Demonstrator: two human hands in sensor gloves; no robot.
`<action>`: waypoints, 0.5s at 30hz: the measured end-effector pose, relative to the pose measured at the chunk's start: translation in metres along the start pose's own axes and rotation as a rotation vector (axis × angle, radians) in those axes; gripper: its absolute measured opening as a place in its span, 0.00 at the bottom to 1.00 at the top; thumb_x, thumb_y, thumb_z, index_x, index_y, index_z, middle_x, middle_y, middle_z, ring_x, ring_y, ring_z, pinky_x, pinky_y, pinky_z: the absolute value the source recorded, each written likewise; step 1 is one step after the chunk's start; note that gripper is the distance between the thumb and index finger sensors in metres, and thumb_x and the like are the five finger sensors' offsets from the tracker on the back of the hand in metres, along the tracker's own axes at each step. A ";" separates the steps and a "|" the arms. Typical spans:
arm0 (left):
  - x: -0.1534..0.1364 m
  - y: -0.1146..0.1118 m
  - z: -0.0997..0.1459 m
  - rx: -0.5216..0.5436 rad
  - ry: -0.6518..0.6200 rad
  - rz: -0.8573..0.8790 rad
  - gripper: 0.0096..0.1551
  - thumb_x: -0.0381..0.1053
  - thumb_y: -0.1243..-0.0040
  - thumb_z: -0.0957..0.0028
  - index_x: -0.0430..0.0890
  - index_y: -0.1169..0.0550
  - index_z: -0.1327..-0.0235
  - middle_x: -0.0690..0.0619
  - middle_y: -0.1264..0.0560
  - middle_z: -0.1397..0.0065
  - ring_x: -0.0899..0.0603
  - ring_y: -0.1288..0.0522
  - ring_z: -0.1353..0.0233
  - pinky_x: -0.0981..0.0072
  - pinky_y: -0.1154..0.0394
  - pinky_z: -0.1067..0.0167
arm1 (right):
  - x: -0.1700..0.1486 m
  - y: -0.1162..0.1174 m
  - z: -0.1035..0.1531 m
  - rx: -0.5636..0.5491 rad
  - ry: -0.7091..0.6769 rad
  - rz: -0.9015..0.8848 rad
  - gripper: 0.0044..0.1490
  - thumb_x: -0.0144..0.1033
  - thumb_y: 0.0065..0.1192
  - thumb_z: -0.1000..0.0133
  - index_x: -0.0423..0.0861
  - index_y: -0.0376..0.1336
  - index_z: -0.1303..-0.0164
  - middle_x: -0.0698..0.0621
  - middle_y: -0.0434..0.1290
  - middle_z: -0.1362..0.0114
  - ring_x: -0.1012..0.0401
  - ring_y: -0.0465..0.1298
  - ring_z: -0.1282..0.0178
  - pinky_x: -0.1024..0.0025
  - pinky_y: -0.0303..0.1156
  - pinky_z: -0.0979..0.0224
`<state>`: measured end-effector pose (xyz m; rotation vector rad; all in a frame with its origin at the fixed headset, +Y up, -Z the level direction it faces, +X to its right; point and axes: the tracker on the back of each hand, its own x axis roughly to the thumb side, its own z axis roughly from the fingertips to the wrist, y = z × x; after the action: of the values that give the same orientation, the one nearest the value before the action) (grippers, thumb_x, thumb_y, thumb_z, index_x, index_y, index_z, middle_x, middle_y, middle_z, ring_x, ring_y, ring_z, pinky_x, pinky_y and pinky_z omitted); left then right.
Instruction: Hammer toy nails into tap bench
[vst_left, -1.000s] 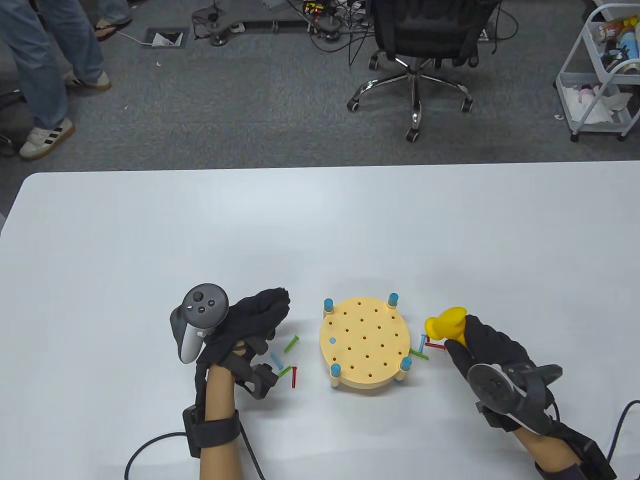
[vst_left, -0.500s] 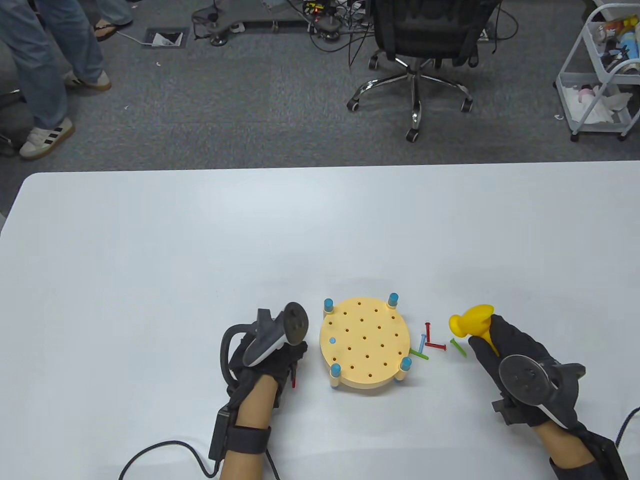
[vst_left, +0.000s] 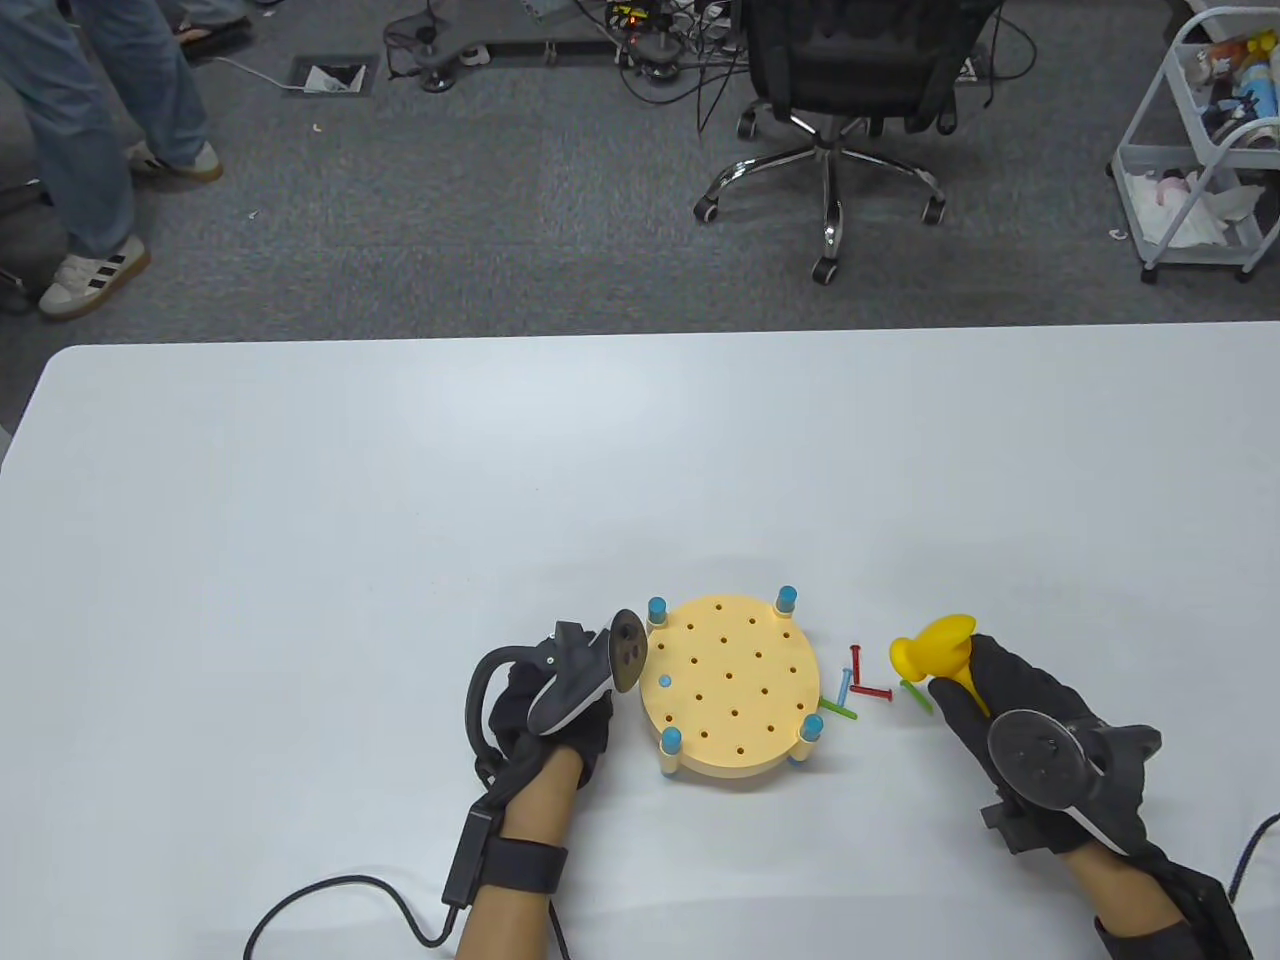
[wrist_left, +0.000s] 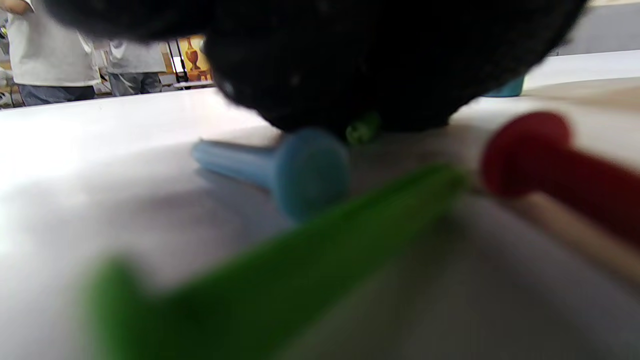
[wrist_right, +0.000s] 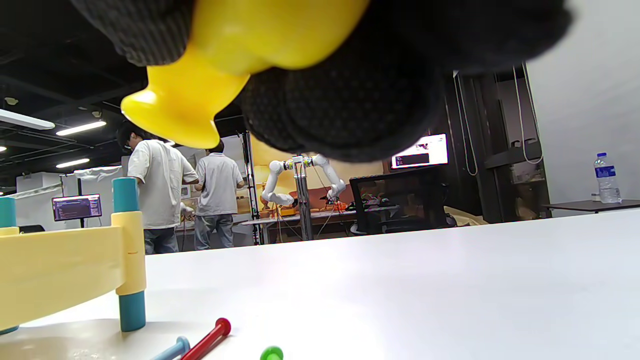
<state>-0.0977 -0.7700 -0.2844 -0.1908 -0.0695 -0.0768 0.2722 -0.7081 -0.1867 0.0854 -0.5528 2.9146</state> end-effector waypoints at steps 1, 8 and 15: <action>-0.002 0.000 0.000 -0.002 -0.001 0.017 0.30 0.50 0.31 0.61 0.40 0.22 0.46 0.41 0.17 0.60 0.55 0.20 0.72 0.64 0.21 0.71 | 0.000 0.000 0.000 0.001 -0.002 0.000 0.43 0.60 0.49 0.51 0.41 0.66 0.37 0.52 0.81 0.52 0.59 0.83 0.67 0.70 0.79 0.61; -0.035 0.031 0.018 0.123 -0.016 0.289 0.27 0.48 0.36 0.60 0.45 0.19 0.45 0.39 0.16 0.58 0.53 0.21 0.70 0.61 0.22 0.68 | -0.001 0.001 0.000 0.001 -0.005 -0.021 0.43 0.60 0.49 0.51 0.41 0.66 0.37 0.52 0.81 0.52 0.59 0.83 0.67 0.70 0.79 0.61; -0.038 0.067 0.052 0.277 -0.284 0.622 0.23 0.49 0.34 0.57 0.46 0.20 0.48 0.42 0.15 0.59 0.53 0.19 0.71 0.64 0.21 0.72 | 0.002 0.006 0.000 0.020 -0.020 -0.010 0.43 0.60 0.49 0.51 0.41 0.66 0.37 0.52 0.81 0.52 0.59 0.83 0.67 0.70 0.79 0.61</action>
<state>-0.1335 -0.6918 -0.2490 0.0611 -0.2981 0.5786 0.2692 -0.7130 -0.1888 0.1192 -0.5245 2.9132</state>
